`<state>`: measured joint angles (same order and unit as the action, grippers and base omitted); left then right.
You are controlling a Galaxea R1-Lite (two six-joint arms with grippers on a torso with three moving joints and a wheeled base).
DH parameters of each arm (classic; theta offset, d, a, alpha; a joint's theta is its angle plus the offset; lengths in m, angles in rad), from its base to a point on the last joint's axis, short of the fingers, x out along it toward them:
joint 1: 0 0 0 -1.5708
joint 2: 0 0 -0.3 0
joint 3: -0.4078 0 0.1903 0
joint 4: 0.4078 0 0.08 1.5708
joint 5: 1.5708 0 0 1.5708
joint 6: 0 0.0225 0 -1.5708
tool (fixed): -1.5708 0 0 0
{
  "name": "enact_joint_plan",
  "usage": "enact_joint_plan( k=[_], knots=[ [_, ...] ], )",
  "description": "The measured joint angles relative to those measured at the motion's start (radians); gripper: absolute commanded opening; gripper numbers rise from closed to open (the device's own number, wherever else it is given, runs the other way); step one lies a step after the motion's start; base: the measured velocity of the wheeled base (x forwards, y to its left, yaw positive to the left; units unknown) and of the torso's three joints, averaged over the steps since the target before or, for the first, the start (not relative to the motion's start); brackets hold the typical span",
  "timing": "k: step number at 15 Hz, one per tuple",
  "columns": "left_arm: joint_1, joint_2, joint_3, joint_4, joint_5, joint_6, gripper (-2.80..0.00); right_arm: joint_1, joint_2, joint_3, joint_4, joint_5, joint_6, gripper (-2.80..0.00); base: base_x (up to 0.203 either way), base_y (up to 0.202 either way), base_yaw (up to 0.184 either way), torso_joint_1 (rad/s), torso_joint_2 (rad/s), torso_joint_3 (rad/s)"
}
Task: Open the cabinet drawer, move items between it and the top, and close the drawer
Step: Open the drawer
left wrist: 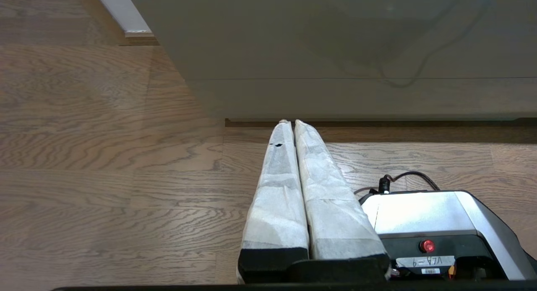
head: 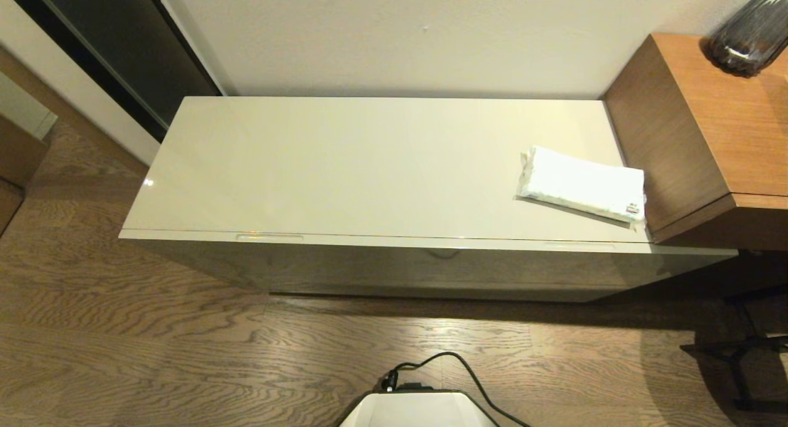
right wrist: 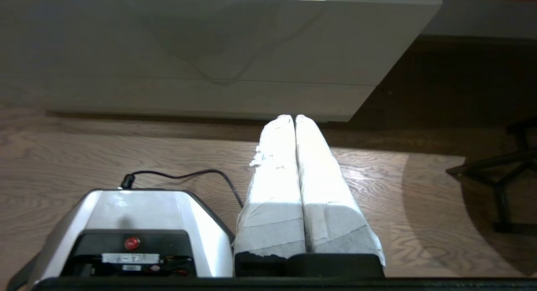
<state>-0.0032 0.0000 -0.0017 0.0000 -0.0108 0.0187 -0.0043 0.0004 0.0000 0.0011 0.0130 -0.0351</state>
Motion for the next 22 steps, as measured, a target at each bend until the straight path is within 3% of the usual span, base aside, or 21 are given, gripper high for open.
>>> enact_joint_plan(
  k=[10,13,15,18,22],
  knots=[
    [0.0,0.0,-0.001,-0.002,0.002,-0.004,-2.8,0.0,0.001,-0.009,0.008,-0.001,-0.035,-2.8,0.0,0.0,0.0,0.0,0.0,0.0],
    [0.0,0.0,0.001,-0.004,0.002,-0.011,-2.8,0.0,0.055,-0.208,0.12,0.0,-0.005,-2.8,0.0,0.0,0.0,0.0,0.0,0.0],
    [0.0,0.0,0.001,-0.004,0.003,-0.01,-2.8,0.0,0.174,-0.399,0.227,0.006,0.06,-2.8,0.0,0.0,0.0,0.0,0.0,0.0],
    [0.0,0.0,0.0,-0.004,0.003,-0.011,-2.8,0.0,0.429,-0.546,0.353,0.007,0.109,-2.8,0.0,0.0,0.0,0.0,0.0,0.0],
    [0.0,0.0,0.0,-0.004,0.003,-0.011,-2.8,0.0,0.856,-0.632,0.334,0.004,0.167,-2.8,0.0,0.0,0.0,0.0,0.0,0.0]
  ],
)
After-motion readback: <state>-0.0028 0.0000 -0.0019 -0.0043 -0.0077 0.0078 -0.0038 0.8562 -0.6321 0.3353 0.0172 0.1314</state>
